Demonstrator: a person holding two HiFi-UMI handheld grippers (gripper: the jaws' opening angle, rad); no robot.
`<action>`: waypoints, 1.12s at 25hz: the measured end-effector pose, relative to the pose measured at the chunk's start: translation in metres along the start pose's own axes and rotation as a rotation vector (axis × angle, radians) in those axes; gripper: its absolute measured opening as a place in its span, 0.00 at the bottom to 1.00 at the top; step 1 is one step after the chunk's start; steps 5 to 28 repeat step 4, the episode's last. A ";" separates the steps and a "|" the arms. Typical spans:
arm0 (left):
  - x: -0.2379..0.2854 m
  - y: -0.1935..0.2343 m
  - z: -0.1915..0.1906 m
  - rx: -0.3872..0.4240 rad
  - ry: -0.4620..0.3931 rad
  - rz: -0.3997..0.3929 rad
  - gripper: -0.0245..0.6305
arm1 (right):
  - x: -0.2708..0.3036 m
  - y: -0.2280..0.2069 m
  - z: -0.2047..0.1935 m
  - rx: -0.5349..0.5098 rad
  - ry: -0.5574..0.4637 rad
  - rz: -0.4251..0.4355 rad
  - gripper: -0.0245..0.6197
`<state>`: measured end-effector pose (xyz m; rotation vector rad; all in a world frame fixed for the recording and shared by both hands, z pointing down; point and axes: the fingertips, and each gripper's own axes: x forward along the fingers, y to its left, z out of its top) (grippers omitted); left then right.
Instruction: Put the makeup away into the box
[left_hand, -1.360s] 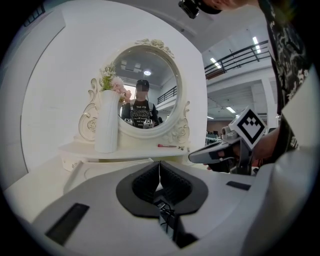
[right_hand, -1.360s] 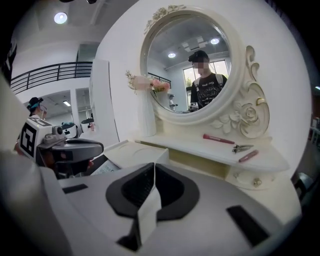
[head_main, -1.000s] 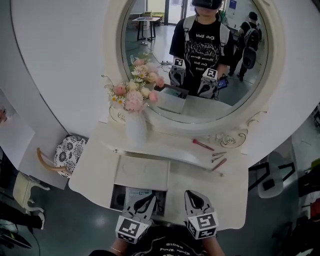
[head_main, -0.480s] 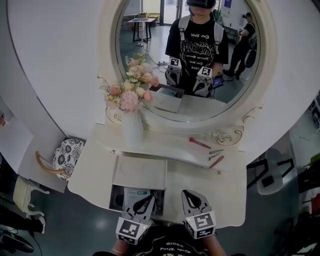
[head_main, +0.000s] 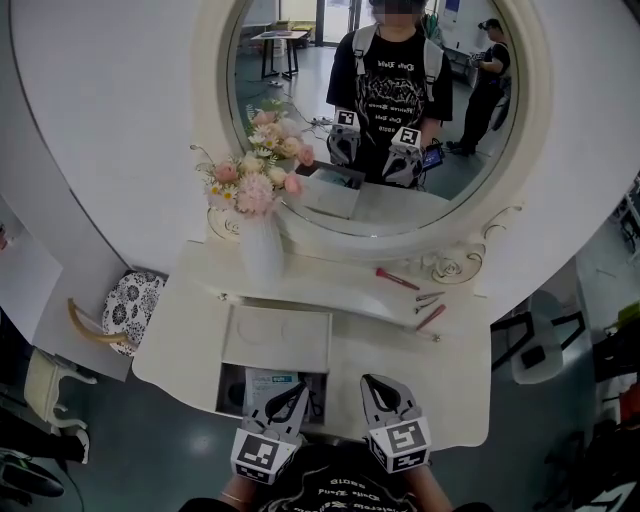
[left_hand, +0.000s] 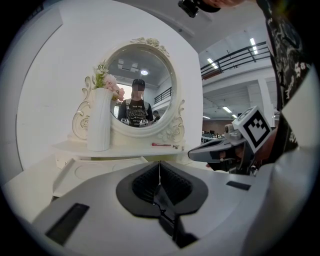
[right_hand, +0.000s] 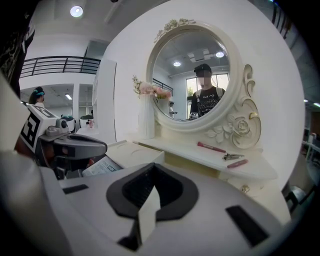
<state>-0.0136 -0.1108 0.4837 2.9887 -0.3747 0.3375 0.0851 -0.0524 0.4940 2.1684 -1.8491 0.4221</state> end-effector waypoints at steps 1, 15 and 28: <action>0.000 0.001 0.000 0.001 0.000 0.000 0.06 | 0.001 0.001 0.000 0.000 -0.001 0.000 0.05; -0.002 0.004 -0.001 0.004 0.000 0.001 0.06 | 0.003 0.004 0.000 0.002 -0.003 0.006 0.05; -0.002 0.004 -0.001 0.004 0.000 0.001 0.06 | 0.003 0.004 0.000 0.002 -0.003 0.006 0.05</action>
